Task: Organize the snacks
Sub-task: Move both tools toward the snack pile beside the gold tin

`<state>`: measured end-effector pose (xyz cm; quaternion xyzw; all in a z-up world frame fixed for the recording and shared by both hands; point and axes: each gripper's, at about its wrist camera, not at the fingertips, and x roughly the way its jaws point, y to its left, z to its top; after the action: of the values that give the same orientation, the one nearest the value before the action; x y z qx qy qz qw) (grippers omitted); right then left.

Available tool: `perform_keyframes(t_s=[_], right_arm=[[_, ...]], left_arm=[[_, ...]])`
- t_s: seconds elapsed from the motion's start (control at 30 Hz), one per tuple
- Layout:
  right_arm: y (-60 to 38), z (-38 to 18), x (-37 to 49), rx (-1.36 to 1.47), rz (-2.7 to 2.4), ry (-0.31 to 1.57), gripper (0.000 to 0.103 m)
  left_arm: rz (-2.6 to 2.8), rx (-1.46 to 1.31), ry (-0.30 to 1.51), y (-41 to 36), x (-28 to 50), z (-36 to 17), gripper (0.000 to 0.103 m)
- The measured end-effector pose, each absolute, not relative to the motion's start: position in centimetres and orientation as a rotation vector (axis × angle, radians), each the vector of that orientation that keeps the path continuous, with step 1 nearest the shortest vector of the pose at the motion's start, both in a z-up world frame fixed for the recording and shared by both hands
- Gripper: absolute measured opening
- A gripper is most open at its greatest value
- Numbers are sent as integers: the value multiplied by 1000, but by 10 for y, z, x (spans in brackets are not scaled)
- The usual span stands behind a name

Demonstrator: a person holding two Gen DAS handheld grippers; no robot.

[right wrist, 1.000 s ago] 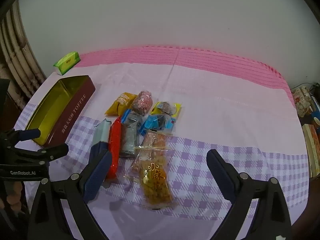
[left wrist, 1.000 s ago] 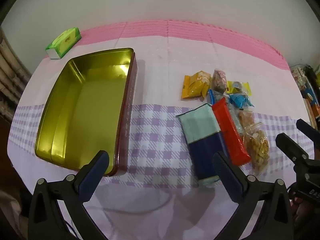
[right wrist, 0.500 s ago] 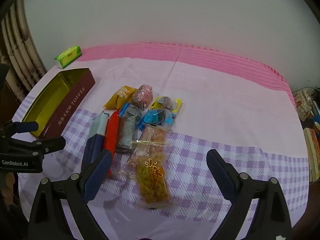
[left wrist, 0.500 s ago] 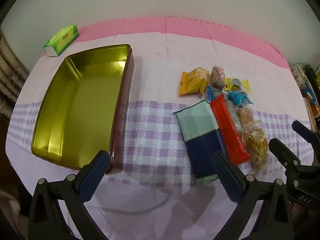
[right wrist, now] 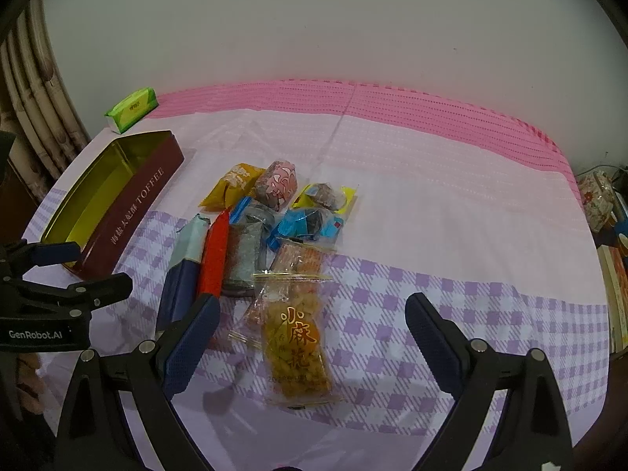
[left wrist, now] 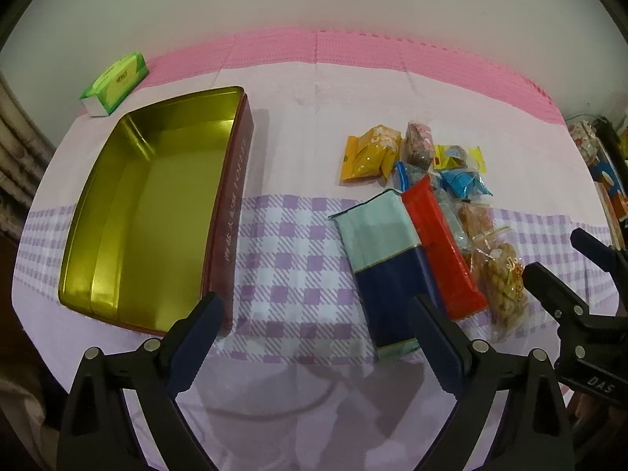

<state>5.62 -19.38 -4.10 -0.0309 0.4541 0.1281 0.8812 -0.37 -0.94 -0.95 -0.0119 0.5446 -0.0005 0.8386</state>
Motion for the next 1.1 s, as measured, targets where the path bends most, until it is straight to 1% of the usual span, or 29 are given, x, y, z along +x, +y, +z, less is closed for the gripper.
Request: perform_keyframes(t_s=[1.1], right_arm=[[-192, -45, 53, -84, 232, 944, 94]], left_arm=[[41, -10, 1183, -7, -4, -12, 95]])
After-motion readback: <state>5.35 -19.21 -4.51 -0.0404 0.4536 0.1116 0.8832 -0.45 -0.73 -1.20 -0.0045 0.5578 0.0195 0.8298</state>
